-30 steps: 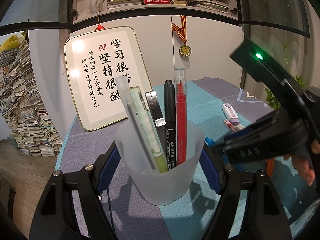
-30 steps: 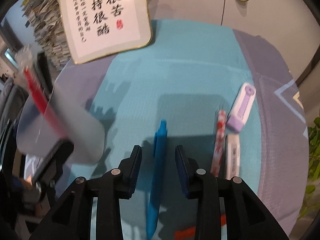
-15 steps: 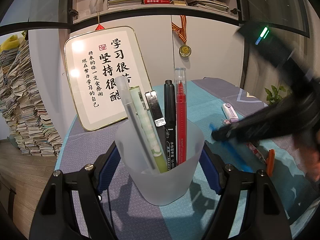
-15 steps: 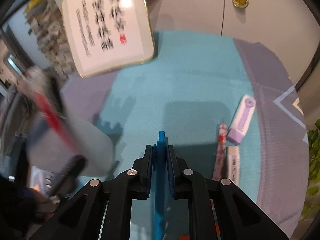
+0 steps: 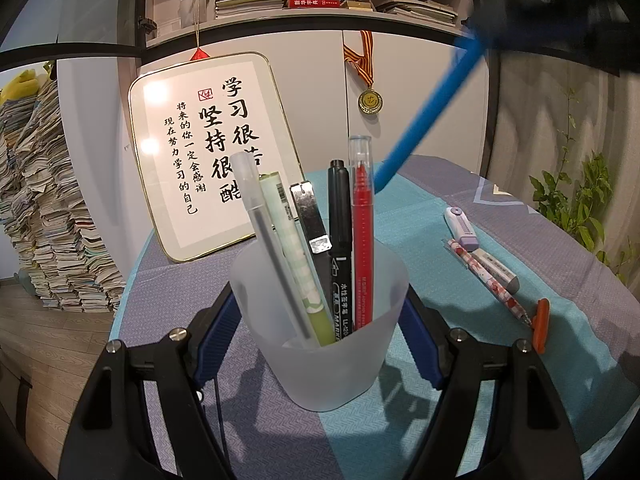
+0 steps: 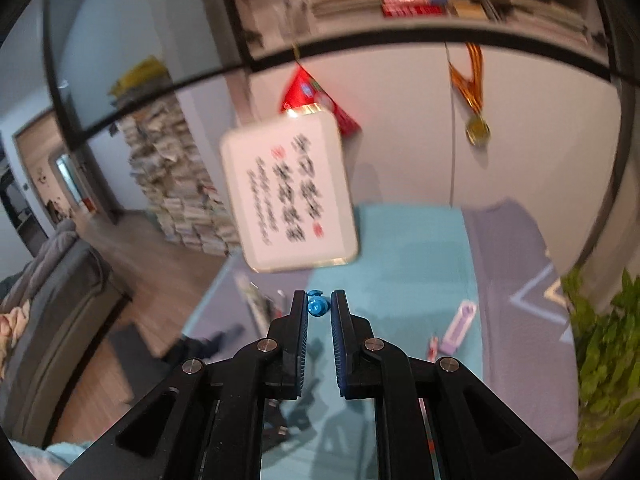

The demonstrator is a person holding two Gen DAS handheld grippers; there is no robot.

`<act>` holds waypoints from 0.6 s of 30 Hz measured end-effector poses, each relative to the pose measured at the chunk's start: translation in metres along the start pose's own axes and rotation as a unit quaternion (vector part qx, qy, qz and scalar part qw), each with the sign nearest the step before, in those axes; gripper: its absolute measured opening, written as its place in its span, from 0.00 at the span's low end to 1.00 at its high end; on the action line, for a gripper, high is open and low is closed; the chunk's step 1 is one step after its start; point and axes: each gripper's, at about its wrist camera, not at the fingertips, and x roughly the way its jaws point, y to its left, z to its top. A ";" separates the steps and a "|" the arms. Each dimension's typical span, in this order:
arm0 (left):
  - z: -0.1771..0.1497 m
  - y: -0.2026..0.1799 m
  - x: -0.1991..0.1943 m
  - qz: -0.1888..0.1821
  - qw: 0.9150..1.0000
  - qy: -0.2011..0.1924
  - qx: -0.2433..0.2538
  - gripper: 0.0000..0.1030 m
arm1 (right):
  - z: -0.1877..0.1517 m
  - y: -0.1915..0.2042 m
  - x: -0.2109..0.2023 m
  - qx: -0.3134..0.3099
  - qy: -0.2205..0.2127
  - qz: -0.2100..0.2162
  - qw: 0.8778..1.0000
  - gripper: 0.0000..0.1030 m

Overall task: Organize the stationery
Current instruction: 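Lower the blue pen into the frosted cup and open the right gripper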

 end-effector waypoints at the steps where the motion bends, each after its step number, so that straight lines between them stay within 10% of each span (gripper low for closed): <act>1: 0.000 0.000 0.000 0.000 1.000 0.000 0.000 0.73 | 0.004 0.006 -0.006 -0.007 -0.010 0.004 1.000 0.12; 18: 0.000 0.000 0.000 0.000 1.000 0.000 0.000 0.73 | 0.016 0.036 -0.004 -0.039 -0.027 0.036 0.998 0.11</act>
